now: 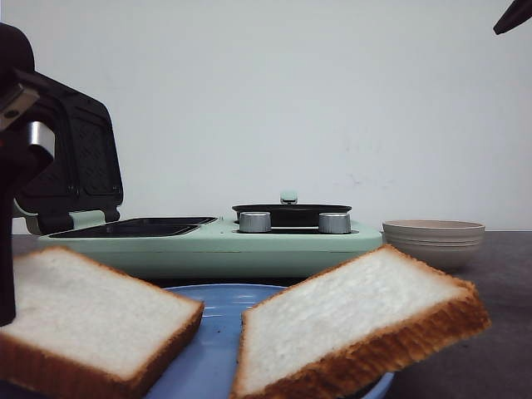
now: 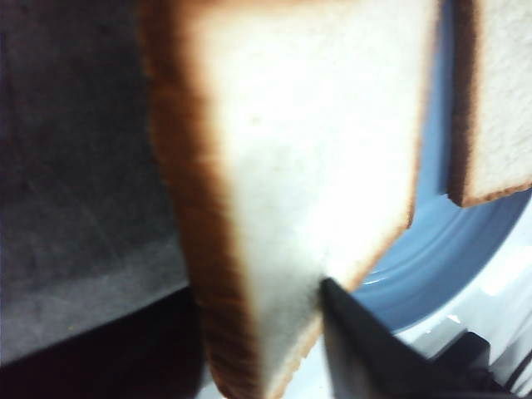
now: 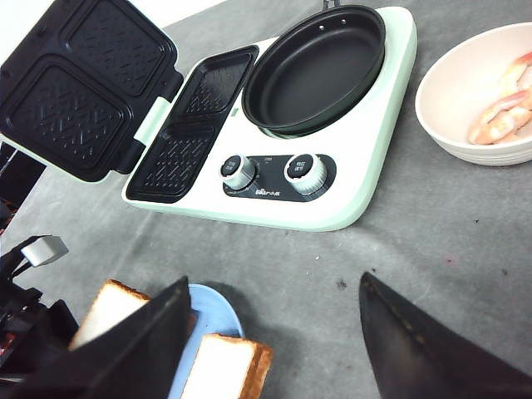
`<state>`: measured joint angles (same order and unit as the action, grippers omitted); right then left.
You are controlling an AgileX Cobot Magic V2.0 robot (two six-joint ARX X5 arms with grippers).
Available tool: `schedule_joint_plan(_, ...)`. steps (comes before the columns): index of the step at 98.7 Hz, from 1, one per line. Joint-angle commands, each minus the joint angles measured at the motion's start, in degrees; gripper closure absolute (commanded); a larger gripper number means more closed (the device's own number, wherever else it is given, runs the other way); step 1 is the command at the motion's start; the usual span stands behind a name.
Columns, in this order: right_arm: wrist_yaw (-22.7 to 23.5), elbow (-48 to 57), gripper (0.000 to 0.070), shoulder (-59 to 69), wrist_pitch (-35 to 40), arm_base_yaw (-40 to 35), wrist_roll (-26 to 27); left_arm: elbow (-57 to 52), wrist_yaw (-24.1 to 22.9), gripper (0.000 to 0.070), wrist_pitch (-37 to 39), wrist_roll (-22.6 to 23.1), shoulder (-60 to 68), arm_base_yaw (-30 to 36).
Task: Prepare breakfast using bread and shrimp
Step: 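Lower the left gripper and grasp the bread slice nearest it, then lift the bread slice with the left gripper over the toaster plate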
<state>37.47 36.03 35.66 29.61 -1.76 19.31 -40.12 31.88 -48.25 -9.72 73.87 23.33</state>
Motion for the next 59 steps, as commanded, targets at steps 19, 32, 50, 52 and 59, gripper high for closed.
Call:
schedule_joint_plan(19, 0.1, 0.8, 0.0307, 0.2, 0.3, 0.0, -1.8, -0.7, -3.0, 0.0696, -0.7, 0.9, 0.1, 0.3)
schedule_joint_plan(32, 0.0, 0.8, 0.0307, 0.2, 0.7, 0.0, -2.2, -0.7, -3.0, 0.0696, -0.7, 0.9, -2.3, 0.3)
schedule_joint_plan(50, 0.0, 0.8, 0.0307, 0.2, 0.7, 0.0, -2.2, -0.7, -3.0, 0.0697, 1.1, 1.0, -8.0, 0.3)
schedule_joint_plan(52, 0.0, 0.8, 0.0307, 0.2, 0.7, 0.0, -2.2, -0.7, -3.0, 0.0697, 1.6, 1.2, -8.7, 0.3)
schedule_joint_plan(59, 0.0, 0.8, 0.0307, 0.2, 0.6, 0.0, -2.2, -0.7, -3.2, 0.0697, 3.5, 1.3, -11.1, 0.3)
